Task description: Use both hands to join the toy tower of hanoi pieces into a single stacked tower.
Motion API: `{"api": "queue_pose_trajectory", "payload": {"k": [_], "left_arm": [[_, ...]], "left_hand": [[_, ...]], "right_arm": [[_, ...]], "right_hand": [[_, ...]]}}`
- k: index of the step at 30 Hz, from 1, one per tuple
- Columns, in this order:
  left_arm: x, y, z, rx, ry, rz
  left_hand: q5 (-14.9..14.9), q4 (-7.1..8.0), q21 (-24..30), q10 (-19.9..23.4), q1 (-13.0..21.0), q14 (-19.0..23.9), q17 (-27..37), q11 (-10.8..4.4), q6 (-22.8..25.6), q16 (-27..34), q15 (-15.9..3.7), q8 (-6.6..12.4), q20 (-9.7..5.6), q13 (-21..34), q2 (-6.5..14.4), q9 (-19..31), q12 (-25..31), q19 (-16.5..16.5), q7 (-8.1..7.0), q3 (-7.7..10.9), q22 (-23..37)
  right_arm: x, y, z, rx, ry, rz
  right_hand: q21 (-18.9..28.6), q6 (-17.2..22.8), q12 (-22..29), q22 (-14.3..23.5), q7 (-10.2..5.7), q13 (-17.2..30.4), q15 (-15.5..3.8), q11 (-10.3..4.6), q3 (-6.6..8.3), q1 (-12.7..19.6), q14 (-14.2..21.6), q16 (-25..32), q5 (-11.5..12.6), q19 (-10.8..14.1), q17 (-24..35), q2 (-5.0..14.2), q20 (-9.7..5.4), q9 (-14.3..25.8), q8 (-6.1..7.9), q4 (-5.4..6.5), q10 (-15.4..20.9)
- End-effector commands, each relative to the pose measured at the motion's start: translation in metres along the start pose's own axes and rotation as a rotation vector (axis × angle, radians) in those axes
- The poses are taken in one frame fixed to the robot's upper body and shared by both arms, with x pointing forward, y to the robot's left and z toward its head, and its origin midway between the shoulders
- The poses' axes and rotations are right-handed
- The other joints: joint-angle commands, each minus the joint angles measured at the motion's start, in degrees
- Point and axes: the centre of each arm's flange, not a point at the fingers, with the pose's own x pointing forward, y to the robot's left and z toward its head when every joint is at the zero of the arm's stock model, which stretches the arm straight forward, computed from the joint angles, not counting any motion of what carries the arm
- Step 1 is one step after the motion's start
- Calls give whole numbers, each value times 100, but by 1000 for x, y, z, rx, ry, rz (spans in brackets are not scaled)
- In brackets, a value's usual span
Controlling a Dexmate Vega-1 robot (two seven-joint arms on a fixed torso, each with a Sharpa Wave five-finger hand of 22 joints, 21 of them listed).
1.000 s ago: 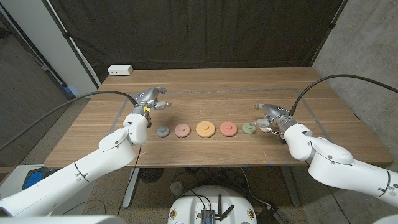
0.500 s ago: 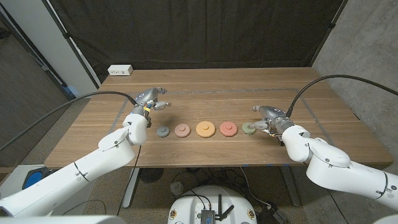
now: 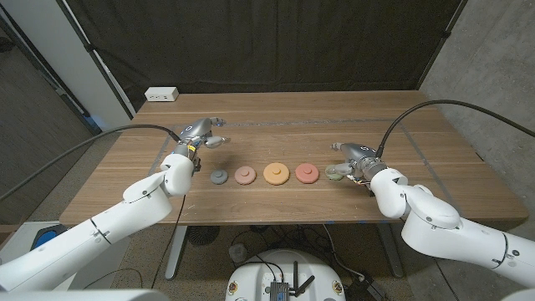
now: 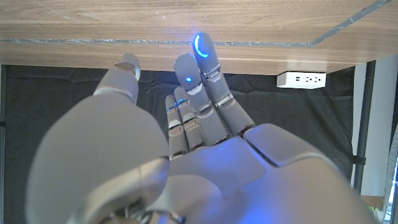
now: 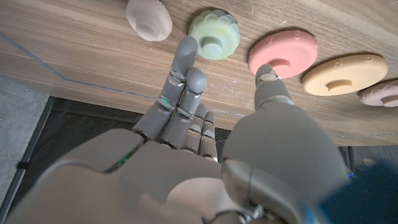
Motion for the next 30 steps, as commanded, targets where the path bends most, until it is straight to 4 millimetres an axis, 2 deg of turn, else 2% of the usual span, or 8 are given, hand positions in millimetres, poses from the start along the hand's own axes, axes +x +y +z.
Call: {"api": "queue_pose_trajectory", "payload": {"k": [1, 15, 30], "left_arm": [[-4, 4, -9, -19, -22, 13], [-9, 0, -12, -30, -11, 7], [-13, -2, -16, -49, 1, 23]], "left_hand": [[59, -7, 51, 70, 25, 61, 38, -29, 63, 53, -211, 4, -584, 26, 42, 28, 12, -3, -14, -13, -3], [64, 2, 110, 88, 7, 39, 57, -25, 93, 71, -211, -4, -580, 52, 59, 31, -4, -17, -13, -15, -59], [67, 7, 159, 105, -16, 22, 65, -31, 106, 80, -211, -15, -581, 74, 71, 33, -17, -35, -12, -19, -109]], "right_arm": [[-1, 3, 25, -37, -13, 7], [2, 6, 37, -87, -4, 38], [11, 5, 55, -118, -23, 68]], "right_hand": [[66, -22, 22, -9, 11, 17, -575, 28, -26, -43, -32, 21, -13, -41, 7, 23, -521, 9, 18, -1, -16], [125, -85, -8, -64, 52, -7, -573, 109, -69, -90, -110, -12, -15, -112, -81, 27, -521, 3, 13, 13, -139], [177, -154, 4, -128, 63, -25, -573, 111, -103, -117, -141, -1, -15, -141, -134, 30, -523, -2, 4, 14, -167]]}}
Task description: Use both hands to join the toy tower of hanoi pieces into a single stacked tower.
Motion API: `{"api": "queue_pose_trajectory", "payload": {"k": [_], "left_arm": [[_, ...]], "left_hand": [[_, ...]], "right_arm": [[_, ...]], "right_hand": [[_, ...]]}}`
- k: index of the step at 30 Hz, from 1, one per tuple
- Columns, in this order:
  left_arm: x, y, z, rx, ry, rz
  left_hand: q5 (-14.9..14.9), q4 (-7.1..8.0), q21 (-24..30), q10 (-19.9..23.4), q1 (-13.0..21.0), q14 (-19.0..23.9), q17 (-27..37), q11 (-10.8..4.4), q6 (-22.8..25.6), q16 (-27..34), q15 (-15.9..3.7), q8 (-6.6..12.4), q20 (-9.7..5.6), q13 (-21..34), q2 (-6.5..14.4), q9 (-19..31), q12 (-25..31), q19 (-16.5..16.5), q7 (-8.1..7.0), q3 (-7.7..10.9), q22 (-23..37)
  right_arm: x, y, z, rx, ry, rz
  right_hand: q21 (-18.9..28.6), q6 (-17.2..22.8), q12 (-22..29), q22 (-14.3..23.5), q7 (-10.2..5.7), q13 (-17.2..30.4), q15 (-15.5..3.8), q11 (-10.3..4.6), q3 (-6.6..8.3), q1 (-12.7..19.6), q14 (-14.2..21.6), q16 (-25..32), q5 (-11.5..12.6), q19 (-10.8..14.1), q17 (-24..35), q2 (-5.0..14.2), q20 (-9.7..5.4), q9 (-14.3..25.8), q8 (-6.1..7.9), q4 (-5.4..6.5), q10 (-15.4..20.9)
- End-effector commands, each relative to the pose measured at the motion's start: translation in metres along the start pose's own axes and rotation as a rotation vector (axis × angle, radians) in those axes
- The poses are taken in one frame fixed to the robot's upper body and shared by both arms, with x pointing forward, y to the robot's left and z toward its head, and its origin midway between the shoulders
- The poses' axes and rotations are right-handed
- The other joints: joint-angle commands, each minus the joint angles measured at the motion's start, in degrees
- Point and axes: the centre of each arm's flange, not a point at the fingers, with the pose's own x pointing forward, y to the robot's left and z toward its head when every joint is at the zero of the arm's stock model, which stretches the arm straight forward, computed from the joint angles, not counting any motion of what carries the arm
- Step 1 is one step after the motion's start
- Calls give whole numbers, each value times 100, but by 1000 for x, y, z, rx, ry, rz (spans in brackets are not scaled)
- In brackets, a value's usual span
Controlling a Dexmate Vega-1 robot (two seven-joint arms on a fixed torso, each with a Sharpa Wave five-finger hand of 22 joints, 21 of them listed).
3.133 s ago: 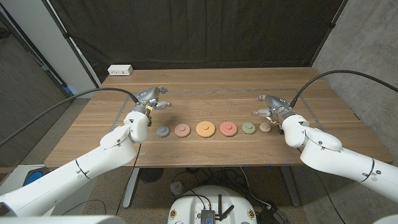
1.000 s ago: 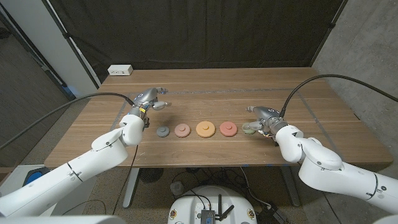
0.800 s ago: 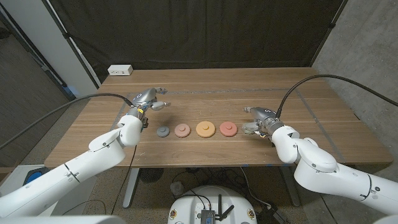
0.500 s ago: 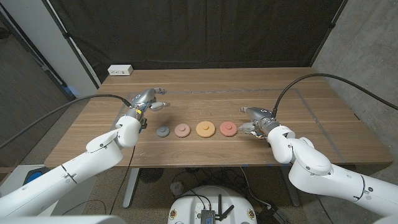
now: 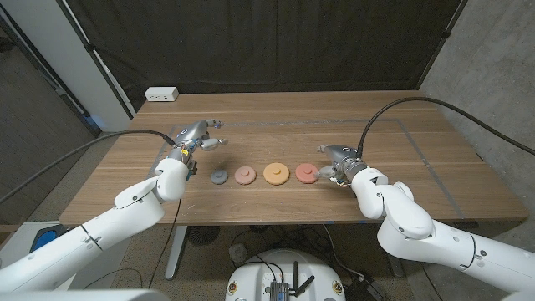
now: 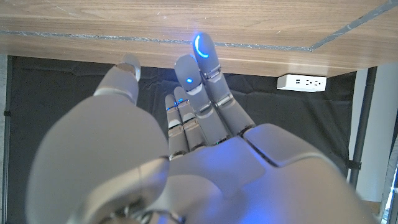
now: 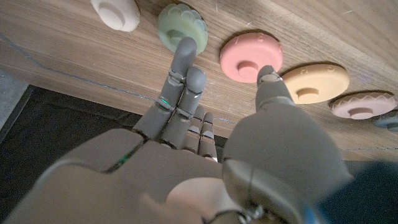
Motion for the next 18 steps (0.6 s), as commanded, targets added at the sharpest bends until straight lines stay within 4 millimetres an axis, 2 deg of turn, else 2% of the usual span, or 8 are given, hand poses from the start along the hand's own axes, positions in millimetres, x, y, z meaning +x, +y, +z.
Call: {"api": "queue_pose_trajectory", "payload": {"k": [1, 18], "left_arm": [[-4, -1, -5, -16, 12, 11], [0, 0, -10, -34, 15, 27]], "left_hand": [[29, 8, 52, 73, 10, 25, 15, 4, 72, 44, -211, -17, -581, 17, 44, 12, -22, -37, -11, -21, -17], [34, 3, 188, 128, -18, -15, 5, 20, 106, 53, -212, -40, -582, 74, 87, 20, -45, -93, -9, -13, -154]], "right_arm": [[7, -3, 14, -30, -10, 22], [19, -6, 31, -70, 18, 56]], "right_hand": [[51, -17, 8, -21, 1, -1, -594, 6, -47, -18, -37, 7, -16, -26, -7, 68, -553, -4, 9, -1, -22], [144, -114, 30, -98, 5, -23, -592, 17, -88, -56, -71, 22, -11, -60, -104, 95, -551, -11, -1, 12, 8]]}}
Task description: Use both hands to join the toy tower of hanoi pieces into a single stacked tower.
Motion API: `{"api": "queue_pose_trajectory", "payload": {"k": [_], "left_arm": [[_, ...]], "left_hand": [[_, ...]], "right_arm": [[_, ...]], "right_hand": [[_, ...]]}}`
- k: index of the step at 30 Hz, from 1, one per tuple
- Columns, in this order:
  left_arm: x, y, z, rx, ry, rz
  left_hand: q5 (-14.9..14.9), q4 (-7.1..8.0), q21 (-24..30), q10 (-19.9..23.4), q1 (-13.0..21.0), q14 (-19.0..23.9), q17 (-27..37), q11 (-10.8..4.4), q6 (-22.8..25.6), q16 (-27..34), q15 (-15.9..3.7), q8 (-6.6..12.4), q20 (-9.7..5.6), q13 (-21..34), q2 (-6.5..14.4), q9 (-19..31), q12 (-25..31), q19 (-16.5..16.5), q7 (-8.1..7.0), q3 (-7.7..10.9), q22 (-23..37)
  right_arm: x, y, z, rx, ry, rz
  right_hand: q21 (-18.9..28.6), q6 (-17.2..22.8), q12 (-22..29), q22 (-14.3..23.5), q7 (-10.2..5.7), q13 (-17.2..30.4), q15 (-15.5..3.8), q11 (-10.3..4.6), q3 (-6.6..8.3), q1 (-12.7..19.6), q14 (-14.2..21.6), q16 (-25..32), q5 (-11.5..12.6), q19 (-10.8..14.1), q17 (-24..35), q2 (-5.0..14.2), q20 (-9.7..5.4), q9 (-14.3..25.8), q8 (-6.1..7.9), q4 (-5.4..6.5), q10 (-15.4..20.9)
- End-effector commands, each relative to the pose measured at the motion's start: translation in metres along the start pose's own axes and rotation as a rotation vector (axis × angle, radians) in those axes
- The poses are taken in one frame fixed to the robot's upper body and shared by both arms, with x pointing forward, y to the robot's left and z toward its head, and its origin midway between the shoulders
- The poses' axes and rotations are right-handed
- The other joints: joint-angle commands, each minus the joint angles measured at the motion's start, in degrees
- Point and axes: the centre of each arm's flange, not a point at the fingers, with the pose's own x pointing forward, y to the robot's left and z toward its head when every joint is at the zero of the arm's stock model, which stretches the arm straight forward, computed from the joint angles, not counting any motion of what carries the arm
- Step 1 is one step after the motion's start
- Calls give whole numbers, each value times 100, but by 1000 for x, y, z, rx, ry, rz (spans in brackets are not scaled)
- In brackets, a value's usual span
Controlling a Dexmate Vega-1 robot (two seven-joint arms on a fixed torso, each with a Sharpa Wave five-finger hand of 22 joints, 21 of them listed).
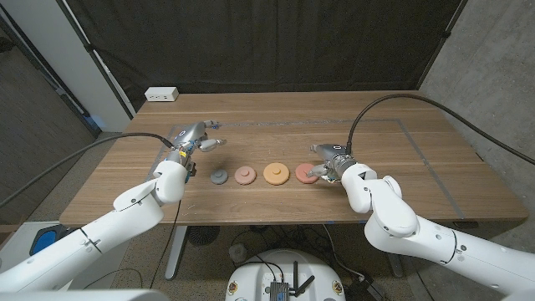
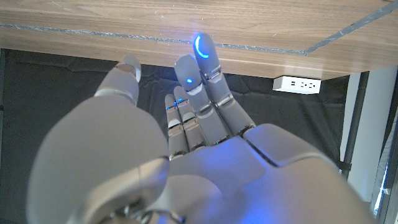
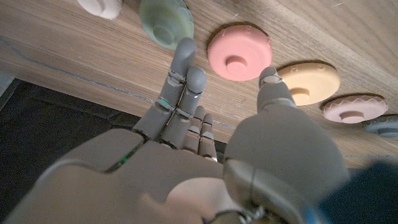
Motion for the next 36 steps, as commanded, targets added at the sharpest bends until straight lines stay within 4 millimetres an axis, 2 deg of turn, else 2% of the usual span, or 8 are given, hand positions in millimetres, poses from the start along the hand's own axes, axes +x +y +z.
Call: {"api": "queue_pose_trajectory", "payload": {"k": [1, 19, 36], "left_arm": [[4, 1, -4, -12, 2, 10], [14, 0, -8, -20, -2, 5], [19, -1, -9, -21, -8, -3]], "left_hand": [[35, 1, 61, 49, 13, -12, 8, 4, 57, 34, -212, 1, -592, 21, 59, 14, -8, -22, 3, -12, 0], [40, -9, 130, 95, 22, -10, 26, -10, 94, 59, -211, 1, -593, 43, 78, 18, -10, -39, 8, 1, -58], [49, -16, 320, 155, 20, -31, 35, -17, 131, 81, -211, -15, -593, 78, 99, 27, -41, -95, 6, 24, -163]], "right_arm": [[7, -3, 10, -24, 29, 28], [19, -4, 21, -58, 55, 87], [24, 3, 23, -70, 76, 136]], "right_hand": [[39, -36, 32, 7, 3, 2, -623, 17, -17, 1, -2, 21, -11, -9, -1, 37, -562, 17, -2, -12, 11], [84, -45, 39, -46, 22, -12, -625, 49, -34, -28, 44, 91, -2, -23, 24, 62, -559, 21, 15, -5, 38], [169, -164, 24, -133, 45, -30, -624, 83, -68, -58, -72, 36, 14, -76, -107, 64, -560, 26, 8, -16, -25]]}}
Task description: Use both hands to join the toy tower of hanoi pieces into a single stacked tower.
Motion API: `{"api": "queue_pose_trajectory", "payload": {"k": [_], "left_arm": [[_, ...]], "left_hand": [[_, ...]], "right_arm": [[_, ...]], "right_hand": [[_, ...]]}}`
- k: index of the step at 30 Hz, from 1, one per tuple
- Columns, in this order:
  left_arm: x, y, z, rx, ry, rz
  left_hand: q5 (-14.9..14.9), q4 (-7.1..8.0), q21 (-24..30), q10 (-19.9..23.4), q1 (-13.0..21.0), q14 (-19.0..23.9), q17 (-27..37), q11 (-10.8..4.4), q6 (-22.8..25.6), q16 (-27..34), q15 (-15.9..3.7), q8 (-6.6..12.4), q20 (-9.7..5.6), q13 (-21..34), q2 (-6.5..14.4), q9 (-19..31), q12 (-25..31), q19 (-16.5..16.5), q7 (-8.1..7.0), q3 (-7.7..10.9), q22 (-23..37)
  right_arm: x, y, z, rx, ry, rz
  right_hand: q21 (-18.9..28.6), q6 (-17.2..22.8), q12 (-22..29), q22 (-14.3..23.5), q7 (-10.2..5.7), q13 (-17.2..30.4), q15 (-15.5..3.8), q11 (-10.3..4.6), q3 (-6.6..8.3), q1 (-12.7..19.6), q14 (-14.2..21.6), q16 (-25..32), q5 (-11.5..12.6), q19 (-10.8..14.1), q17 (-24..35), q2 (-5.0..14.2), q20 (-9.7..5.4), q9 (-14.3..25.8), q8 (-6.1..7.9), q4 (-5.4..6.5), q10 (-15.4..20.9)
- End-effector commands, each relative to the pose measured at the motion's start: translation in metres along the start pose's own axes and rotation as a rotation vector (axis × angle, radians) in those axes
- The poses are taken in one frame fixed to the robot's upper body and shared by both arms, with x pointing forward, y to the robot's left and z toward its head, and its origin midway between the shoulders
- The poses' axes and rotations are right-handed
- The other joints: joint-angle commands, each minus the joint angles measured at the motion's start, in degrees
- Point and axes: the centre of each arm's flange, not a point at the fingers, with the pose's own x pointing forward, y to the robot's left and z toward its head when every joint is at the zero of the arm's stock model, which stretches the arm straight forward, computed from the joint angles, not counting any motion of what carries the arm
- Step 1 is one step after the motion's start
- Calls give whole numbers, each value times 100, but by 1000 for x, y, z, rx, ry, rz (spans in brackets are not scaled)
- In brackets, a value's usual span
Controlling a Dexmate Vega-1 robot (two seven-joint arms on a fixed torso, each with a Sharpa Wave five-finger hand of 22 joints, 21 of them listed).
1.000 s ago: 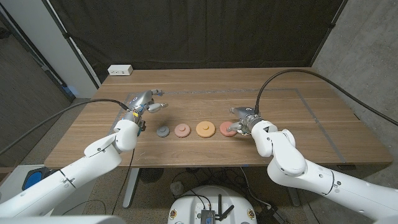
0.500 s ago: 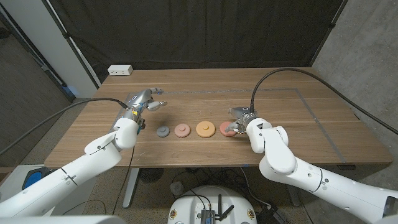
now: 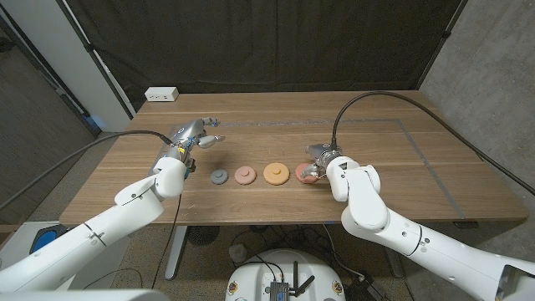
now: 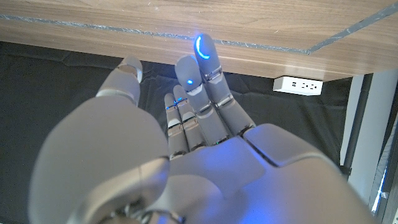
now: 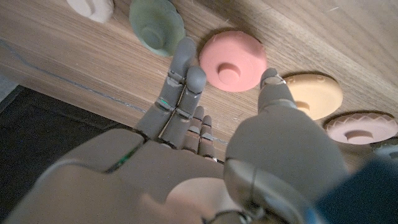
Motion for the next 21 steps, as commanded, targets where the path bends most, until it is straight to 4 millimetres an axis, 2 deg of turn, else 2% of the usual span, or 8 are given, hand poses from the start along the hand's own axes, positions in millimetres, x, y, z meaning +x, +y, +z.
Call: {"api": "queue_pose_trajectory", "payload": {"k": [1, 14, 21], "left_arm": [[3, -2, 0, -2, -4, -7], [3, -2, -1, 0, -4, -15], [3, -4, -2, -1, -4, -21]], "left_hand": [[27, -16, 55, 68, 12, -28, 6, 2, 45, 16, -211, -15, -603, 25, 46, 29, -20, -43, -18, 24, -6], [33, -18, 138, 85, 11, -10, 34, 5, 80, 46, -211, -13, -602, 31, 53, 32, -40, -58, -17, 38, -66], [38, -20, 205, 101, 8, 16, 56, 6, 89, 73, -211, -19, -602, 43, 53, 35, -49, -76, -14, 47, -110]], "right_arm": [[4, 5, 3, -11, 12, 35], [9, 9, 3, -15, 32, 54], [11, 12, 3, -23, 41, 57]], "right_hand": [[43, -21, 24, -8, -15, -8, -613, 29, -23, -15, 6, 45, 15, -36, 21, 19, -576, 9, 10, 2, 9], [139, -108, 27, -99, 6, -15, -614, 36, -52, -25, -37, 60, 31, -89, -73, 26, -575, -7, -2, -9, -34], [168, -77, -4, -151, 18, -30, -612, 90, -73, -42, -72, 57, 32, -126, -125, 20, -575, -16, 20, -7, -140]]}}
